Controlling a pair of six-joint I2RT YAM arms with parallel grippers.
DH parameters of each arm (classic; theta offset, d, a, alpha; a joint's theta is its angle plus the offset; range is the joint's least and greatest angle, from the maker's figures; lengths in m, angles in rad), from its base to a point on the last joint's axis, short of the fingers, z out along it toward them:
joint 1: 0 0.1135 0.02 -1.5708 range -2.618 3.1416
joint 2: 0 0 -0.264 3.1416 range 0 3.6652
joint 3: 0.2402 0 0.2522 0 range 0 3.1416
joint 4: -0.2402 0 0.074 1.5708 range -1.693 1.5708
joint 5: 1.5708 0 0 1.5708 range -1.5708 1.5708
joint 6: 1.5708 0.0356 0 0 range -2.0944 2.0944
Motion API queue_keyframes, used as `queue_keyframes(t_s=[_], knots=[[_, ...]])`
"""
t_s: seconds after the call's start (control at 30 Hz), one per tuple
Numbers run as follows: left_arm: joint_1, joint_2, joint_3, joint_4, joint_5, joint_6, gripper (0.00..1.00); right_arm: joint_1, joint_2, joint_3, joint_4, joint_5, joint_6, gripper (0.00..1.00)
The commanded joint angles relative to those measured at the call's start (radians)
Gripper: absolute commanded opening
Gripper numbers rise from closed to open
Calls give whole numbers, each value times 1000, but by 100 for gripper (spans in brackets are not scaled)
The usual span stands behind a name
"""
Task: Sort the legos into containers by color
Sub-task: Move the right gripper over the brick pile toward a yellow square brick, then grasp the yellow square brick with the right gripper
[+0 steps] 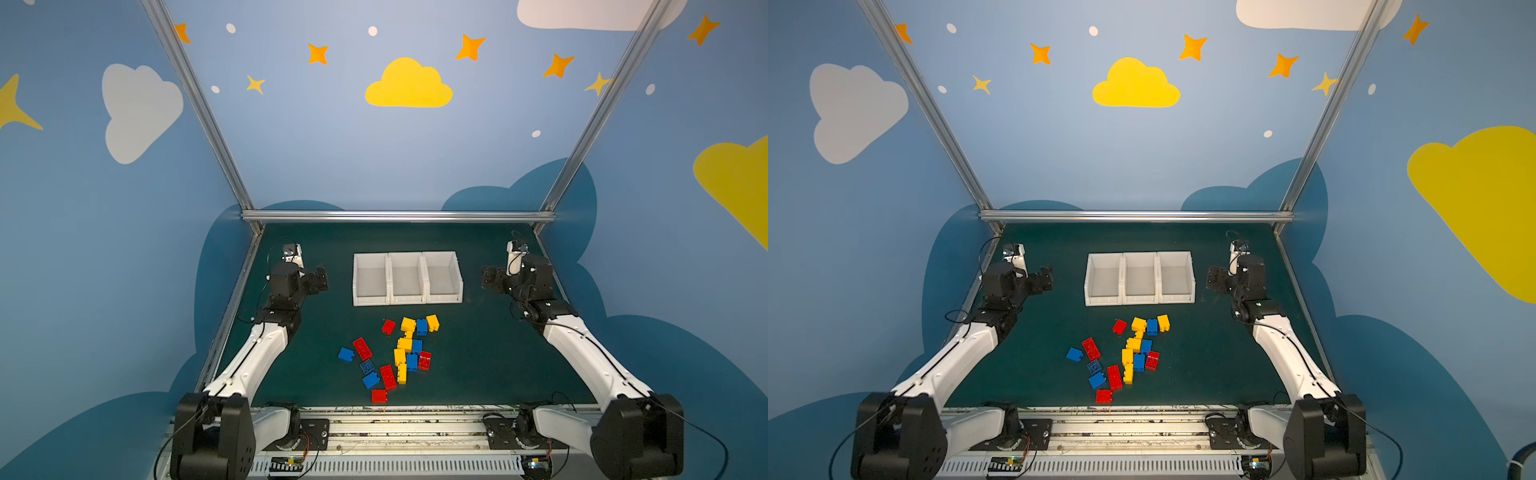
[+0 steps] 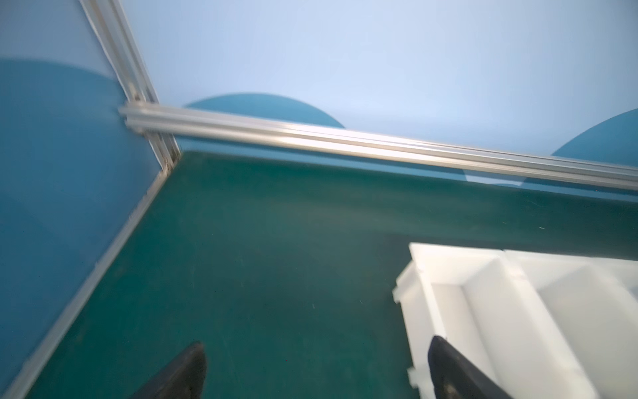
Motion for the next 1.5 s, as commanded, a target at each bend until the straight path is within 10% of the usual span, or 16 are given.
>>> queue_keyframes(t_s=[0.0,0.67,1.47], knots=[[-16,-59,-48,-234,60,-147,100,59,1,-27,-215,-46,47,99],[-186,-54,-136,-262,137,-240,100,346,404,193,-452,-115,237,80],[-215,-47,-157,-223,137,-270,100,408,664,427,-583,-95,249,59]])
